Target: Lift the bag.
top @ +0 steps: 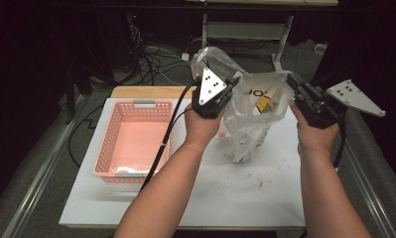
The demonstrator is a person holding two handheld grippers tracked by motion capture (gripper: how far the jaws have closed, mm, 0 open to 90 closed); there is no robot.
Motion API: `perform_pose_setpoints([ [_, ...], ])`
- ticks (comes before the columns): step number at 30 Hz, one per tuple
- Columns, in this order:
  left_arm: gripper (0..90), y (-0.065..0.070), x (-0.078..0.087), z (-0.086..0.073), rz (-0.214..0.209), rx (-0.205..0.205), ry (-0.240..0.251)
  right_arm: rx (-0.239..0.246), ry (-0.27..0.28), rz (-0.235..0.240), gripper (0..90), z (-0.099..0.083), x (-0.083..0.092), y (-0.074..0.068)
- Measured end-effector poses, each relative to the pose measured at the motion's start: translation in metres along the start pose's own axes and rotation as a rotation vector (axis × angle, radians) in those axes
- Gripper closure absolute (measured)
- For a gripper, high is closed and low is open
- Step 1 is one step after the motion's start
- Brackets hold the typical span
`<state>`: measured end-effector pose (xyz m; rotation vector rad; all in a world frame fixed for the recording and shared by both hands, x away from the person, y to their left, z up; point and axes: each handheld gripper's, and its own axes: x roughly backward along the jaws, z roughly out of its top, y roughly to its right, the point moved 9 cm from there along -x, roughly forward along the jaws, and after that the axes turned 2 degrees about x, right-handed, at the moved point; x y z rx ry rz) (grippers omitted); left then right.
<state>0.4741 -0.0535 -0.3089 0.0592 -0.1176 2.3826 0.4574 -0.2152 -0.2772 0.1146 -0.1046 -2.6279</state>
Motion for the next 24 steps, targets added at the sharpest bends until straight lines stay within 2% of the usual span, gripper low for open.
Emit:
perform_pose_setpoints([
  [5,87.6,-0.006,0.001,-0.027,0.002,0.035,-0.057,-0.02,-0.07,0.013,90.0,-0.037,-0.008,-0.006],
  [8,86.6,-0.008,0.009,-0.036,0.0,0.032,-0.079,-0.014,-0.114,0.018,90.0,-0.054,-0.012,-0.008],
  [11,75.1,-0.007,0.017,-0.046,-0.001,0.037,-0.116,-0.01,-0.149,0.011,90.0,-0.067,-0.015,-0.005],
  [16,56.6,0.007,0.038,-0.059,-0.047,0.062,-0.149,-0.018,-0.183,-0.003,90.0,-0.076,-0.017,-0.003],
  [23,41.9,0.023,0.076,-0.079,-0.085,0.113,-0.176,0.005,-0.189,-0.002,90.0,-0.075,-0.015,-0.004],
  [24,39.4,0.025,0.081,-0.085,-0.076,0.101,-0.192,0.004,-0.194,-0.001,90.0,-0.076,-0.015,-0.004],
])
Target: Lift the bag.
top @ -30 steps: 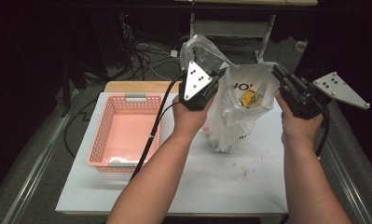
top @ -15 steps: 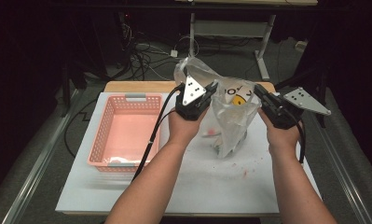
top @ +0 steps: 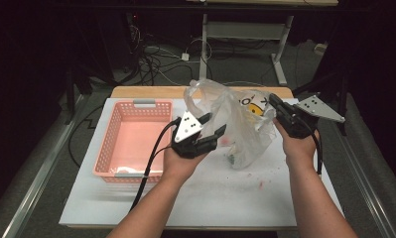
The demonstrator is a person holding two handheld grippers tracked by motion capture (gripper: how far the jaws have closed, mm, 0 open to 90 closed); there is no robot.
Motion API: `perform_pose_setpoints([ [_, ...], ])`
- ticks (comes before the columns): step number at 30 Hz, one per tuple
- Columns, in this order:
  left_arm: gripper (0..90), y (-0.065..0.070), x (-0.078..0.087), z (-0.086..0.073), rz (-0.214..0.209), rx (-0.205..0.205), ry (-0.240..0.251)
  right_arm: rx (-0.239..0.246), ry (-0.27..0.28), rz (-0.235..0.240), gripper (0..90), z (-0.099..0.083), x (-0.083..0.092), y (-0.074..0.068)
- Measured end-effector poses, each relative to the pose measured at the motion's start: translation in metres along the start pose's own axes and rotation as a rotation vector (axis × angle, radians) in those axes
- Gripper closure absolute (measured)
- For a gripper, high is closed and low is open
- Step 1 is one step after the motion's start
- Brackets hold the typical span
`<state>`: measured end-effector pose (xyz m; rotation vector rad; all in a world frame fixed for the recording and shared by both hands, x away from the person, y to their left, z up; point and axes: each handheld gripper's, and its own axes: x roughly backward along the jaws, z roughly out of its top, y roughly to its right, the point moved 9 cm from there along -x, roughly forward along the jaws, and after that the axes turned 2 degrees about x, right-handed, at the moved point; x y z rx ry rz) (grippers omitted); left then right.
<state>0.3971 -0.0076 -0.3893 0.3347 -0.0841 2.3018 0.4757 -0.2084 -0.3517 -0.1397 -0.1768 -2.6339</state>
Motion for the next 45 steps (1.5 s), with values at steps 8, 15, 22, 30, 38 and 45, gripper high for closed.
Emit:
perform_pose_setpoints([
  [8,23.9,0.011,0.032,-0.051,-0.042,0.071,-0.063,0.02,0.011,0.022,89.7,0.005,0.015,-0.007],
  [15,14.2,0.007,0.06,-0.069,-0.036,0.059,-0.108,0.042,0.013,0.04,89.1,0.003,0.034,-0.013],
  [22,0.0,-0.006,0.058,-0.091,0.015,0.095,-0.196,0.046,0.028,0.064,81.5,0.003,0.051,-0.02],
  [30,0.0,-0.012,0.061,-0.1,0.038,0.092,-0.217,0.039,0.092,0.095,68.2,0.026,0.081,-0.02],
  [38,0.0,-0.018,0.067,-0.104,0.051,0.11,-0.216,0.016,0.07,0.044,57.4,0.011,0.106,0.004],
  [45,0.0,-0.018,0.067,-0.102,0.056,0.109,-0.203,-0.01,-0.039,0.06,29.7,-0.03,0.108,0.01],
])
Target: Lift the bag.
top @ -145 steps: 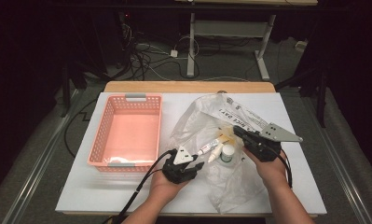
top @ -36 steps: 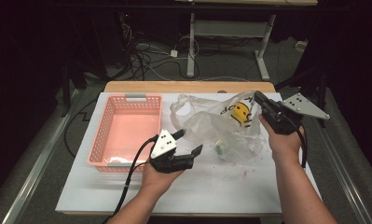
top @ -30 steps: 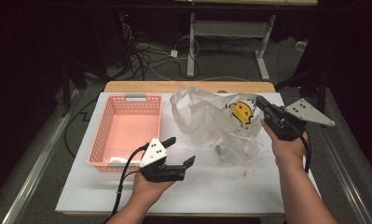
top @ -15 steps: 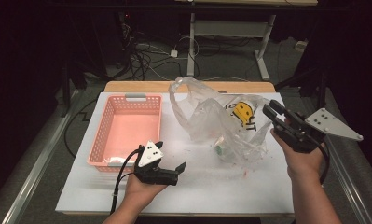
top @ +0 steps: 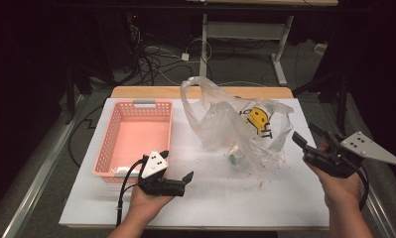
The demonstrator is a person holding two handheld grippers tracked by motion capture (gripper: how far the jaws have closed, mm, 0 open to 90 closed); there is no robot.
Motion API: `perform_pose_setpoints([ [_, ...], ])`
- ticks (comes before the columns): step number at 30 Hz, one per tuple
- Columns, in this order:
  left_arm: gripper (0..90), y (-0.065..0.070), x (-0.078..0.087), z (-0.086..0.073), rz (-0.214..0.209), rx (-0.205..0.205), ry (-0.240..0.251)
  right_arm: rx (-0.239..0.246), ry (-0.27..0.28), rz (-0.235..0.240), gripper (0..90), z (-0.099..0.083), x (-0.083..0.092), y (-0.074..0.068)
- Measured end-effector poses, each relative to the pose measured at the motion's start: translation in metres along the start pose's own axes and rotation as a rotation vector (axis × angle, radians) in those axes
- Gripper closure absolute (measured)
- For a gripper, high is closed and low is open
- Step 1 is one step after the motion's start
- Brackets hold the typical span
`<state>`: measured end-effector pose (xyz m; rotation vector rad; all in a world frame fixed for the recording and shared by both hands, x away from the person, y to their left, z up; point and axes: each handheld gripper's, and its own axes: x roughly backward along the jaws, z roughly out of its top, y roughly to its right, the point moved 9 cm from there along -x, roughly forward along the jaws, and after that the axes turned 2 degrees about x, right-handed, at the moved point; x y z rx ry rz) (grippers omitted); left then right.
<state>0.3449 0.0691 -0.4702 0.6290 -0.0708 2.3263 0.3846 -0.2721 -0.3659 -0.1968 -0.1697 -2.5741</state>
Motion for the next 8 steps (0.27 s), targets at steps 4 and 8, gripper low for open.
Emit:
perform_pose_setpoints([
  [4,0.0,0.0,0.0,0.0,0.004,-0.004,-0.003,-0.014,-0.051,0.012,11.6,-0.021,-0.003,-0.002],
  [8,0.0,0.0,0.001,0.0,0.006,-0.007,-0.002,-0.042,-0.083,0.011,0.0,-0.04,-0.007,-0.003],
])
